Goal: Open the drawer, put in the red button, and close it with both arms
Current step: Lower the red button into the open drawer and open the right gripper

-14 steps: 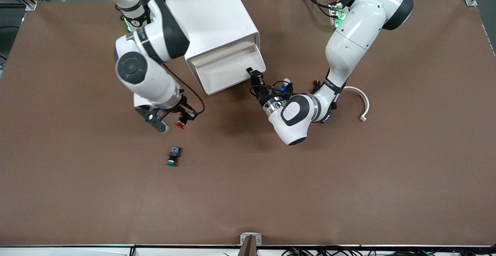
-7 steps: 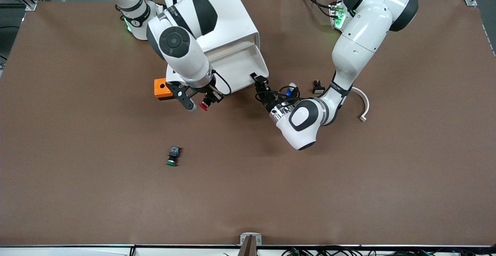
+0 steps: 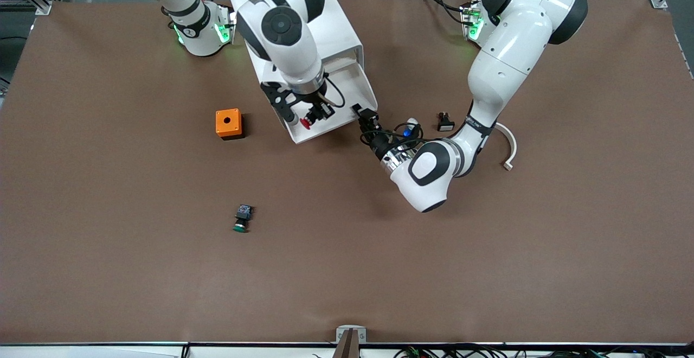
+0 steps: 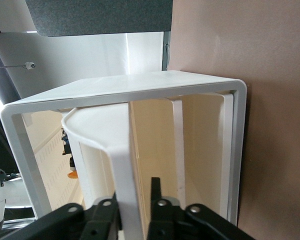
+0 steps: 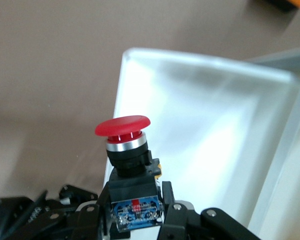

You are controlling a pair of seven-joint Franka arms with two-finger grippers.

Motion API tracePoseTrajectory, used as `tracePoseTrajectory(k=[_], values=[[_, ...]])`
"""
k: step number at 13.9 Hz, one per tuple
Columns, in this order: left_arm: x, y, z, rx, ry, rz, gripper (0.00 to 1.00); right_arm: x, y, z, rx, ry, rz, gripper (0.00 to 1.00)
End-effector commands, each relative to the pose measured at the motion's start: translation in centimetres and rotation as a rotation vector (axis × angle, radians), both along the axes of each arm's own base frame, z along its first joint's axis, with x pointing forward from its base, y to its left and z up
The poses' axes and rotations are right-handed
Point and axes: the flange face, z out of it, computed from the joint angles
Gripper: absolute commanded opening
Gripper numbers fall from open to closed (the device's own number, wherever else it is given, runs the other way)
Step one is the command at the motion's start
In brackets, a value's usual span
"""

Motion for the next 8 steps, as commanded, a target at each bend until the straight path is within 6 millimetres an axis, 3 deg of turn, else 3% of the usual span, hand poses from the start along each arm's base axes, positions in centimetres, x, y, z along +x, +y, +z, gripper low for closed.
tracePoseTrajectory(k=[1, 3, 8], values=[[1.7, 1.8, -0.2, -0.088, -0.050, 0.031, 0.74, -2.7, 1.4, 0.2, 0.008, -0.014, -0.050, 0.00], [2.6, 2.4, 0.6, -0.207, -0.130, 0.034, 0.98, -3.8, 2.6, -0.5, 0.001, -0.031, -0.066, 0.00], [6.3, 3.6, 4.1, -0.524, -0.406, 0.043, 0.99, -5.8, 5.5, -4.1, -0.029, -0.070, -0.106, 0.00]])
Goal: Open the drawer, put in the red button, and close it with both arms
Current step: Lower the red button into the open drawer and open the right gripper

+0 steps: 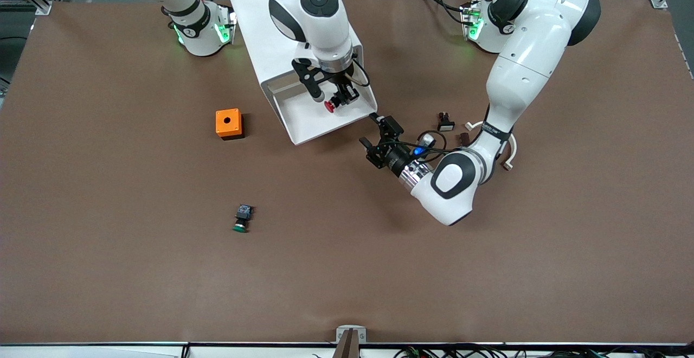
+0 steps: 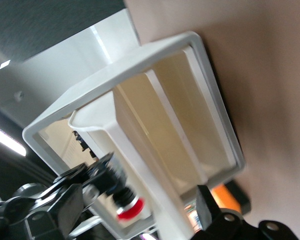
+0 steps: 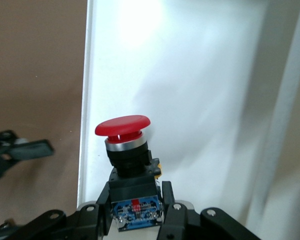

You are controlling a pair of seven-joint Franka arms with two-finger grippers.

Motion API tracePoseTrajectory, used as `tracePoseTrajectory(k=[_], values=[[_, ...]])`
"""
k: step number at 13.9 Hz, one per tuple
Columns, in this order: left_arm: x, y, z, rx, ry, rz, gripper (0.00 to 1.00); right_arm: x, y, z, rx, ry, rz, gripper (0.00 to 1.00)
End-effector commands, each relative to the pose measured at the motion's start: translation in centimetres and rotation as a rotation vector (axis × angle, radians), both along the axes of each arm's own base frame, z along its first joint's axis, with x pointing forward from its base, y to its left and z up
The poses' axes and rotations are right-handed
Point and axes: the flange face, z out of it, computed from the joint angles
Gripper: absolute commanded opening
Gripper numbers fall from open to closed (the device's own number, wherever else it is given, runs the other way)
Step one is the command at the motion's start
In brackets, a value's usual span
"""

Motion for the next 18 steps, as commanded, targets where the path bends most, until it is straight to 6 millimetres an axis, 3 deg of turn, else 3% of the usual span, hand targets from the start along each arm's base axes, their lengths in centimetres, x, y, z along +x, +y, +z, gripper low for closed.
tracePoseTrajectory(k=[1, 3, 4, 5, 6, 9, 12, 15, 18], values=[[1.7, 0.1, 2.2, -0.149, -0.155, -0.008, 0.99, -1.2, 0.9, -1.9, -0.026, -0.016, -0.021, 0.00], [3.9, 1.0, 3.8, -0.199, -0.285, -0.008, 0.99, -1.3, 1.0, -2.2, -0.029, -0.013, -0.026, 0.01], [3.8, 0.6, 4.0, -0.230, -0.336, -0.034, 0.99, -1.3, 1.2, -2.1, -0.029, -0.013, -0.026, 0.06], [3.7, 0.4, 4.9, -0.246, -0.416, -0.081, 0.99, -1.1, 1.1, -1.9, -0.027, -0.015, -0.030, 0.41], [3.7, 0.0, 6.3, -0.277, -0.510, -0.132, 0.99, -0.9, 1.2, -1.6, -0.021, -0.019, -0.032, 0.97], [4.2, -0.4, 9.7, -0.300, -0.741, -0.238, 0.99, 0.2, 1.4, -0.4, -0.011, -0.036, 0.055, 1.00], [5.2, -0.7, 13.1, -0.264, -0.980, -0.340, 0.99, 4.6, -1.7, 2.6, -0.064, 0.009, 0.249, 1.00], [5.1, -1.8, 16.2, -0.204, -1.166, -0.486, 0.99, 10.1, -7.9, 7.6, -0.086, 0.079, 0.471, 1.00], [4.8, -4.1, 17.1, -0.111, -1.352, -0.648, 0.99, 15.2, -15.9, 12.6, -0.059, 0.134, 0.705, 1.00]])
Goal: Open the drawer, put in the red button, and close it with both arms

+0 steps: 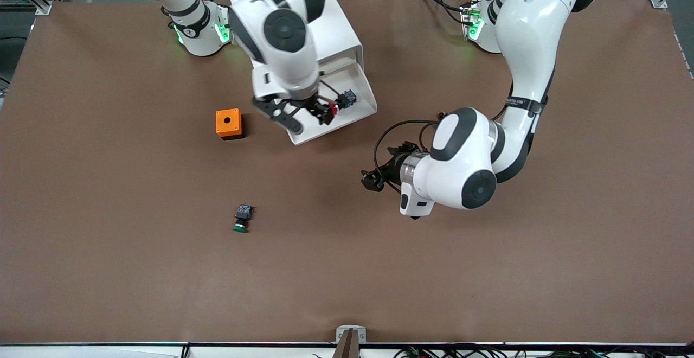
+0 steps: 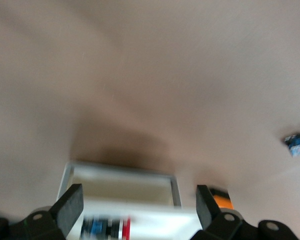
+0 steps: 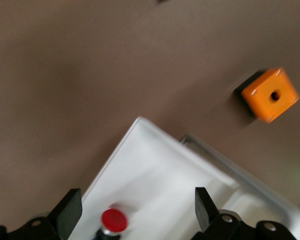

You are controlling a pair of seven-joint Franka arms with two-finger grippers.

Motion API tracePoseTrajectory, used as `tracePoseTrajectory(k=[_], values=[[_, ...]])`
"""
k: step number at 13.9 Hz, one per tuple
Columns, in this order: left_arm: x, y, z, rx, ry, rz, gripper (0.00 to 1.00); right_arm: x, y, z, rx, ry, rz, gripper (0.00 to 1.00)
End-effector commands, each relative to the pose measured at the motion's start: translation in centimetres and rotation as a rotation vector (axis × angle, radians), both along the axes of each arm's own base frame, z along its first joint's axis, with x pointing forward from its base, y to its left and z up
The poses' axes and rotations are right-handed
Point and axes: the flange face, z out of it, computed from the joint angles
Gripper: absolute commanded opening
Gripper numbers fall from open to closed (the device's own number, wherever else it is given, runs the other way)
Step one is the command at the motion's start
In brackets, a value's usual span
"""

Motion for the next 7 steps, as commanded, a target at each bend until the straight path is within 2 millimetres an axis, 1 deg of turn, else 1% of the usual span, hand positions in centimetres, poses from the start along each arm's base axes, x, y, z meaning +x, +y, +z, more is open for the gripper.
tracePoseTrajectory(k=[1, 3, 4, 5, 6, 7], values=[[-0.8, -2.1, 0.9, 0.080, -0.182, -0.075, 0.99, 3.7, -6.6, 4.9, 0.044, 0.048, 0.226, 1.00], [-1.1, -3.5, 0.9, 0.120, -0.275, -0.096, 0.99, 6.5, -13.3, 7.1, 0.086, 0.087, 0.379, 1.00], [-1.6, -4.2, 0.6, 0.156, -0.310, -0.126, 0.99, 7.7, -16.3, 7.5, 0.106, 0.089, 0.421, 1.00], [-2.6, -5.7, 0.5, 0.186, -0.353, -0.172, 0.99, 8.9, -19.8, 7.9, 0.124, 0.085, 0.452, 1.00], [-3.1, -6.5, 0.3, 0.209, -0.387, -0.198, 0.99, 9.7, -23.3, 7.9, 0.138, 0.097, 0.480, 1.00], [-3.5, -7.0, -0.2, 0.235, -0.400, -0.200, 0.99, 10.3, -26.4, 8.0, 0.144, 0.101, 0.508, 1.00]])
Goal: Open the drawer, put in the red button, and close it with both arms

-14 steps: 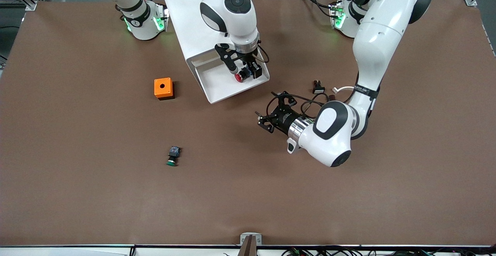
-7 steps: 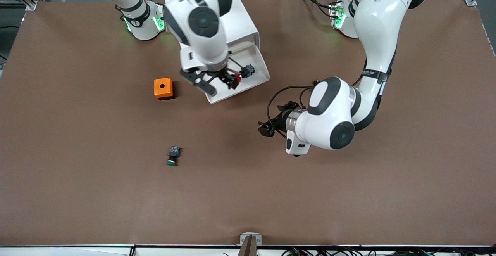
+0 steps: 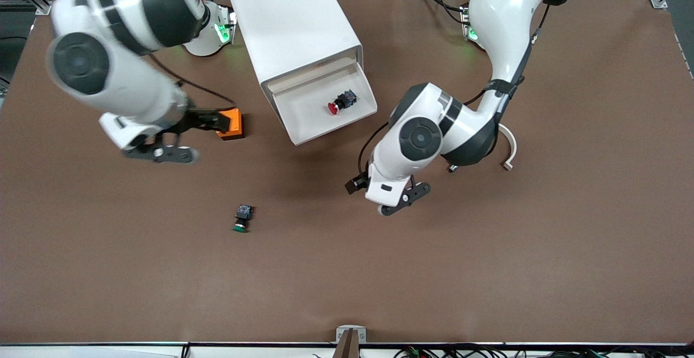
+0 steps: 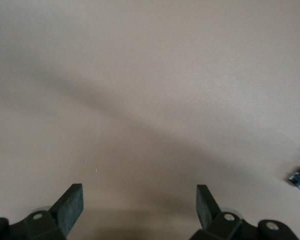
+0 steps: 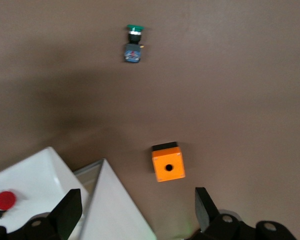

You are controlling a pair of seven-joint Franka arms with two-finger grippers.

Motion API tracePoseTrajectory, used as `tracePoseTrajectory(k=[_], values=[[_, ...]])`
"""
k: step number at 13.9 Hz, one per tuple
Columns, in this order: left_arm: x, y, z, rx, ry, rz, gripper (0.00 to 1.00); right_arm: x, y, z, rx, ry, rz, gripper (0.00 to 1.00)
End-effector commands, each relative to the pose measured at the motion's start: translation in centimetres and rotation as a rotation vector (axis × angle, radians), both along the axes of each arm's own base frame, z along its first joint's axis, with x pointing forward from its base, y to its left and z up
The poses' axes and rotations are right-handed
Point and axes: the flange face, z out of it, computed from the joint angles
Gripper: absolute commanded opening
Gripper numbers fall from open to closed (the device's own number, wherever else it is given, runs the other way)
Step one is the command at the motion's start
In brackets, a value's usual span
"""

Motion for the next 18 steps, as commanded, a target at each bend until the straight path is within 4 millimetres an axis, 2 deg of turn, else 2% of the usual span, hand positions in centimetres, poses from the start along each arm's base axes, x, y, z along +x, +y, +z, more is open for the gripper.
tracePoseTrajectory(k=[1, 4, 6, 12, 14, 18], values=[[-2.0, -2.0, -0.5, 0.056, -0.058, -0.009, 0.99, 1.5, -6.8, 0.9, 0.018, 0.008, 0.063, 1.00], [-4.5, -4.2, -2.0, 0.078, -0.033, -0.007, 0.99, 1.9, -14.1, 1.9, 0.013, 0.017, 0.021, 1.00], [-6.3, -5.5, -3.0, 0.094, -0.016, -0.012, 0.99, 1.8, -17.6, 1.9, 0.009, 0.032, 0.019, 1.00], [-11.3, -8.4, -5.0, 0.130, 0.026, -0.068, 0.99, 1.3, -23.7, 1.6, -0.021, 0.046, -0.042, 1.00], [-13.4, -10.1, -4.6, 0.110, 0.058, -0.073, 0.99, 1.3, -24.5, 1.4, -0.012, 0.051, 0.008, 1.00], [-16.1, -11.5, -3.8, 0.086, 0.148, -0.075, 0.99, 1.2, -26.1, 1.3, -0.003, 0.050, -0.012, 1.00]])
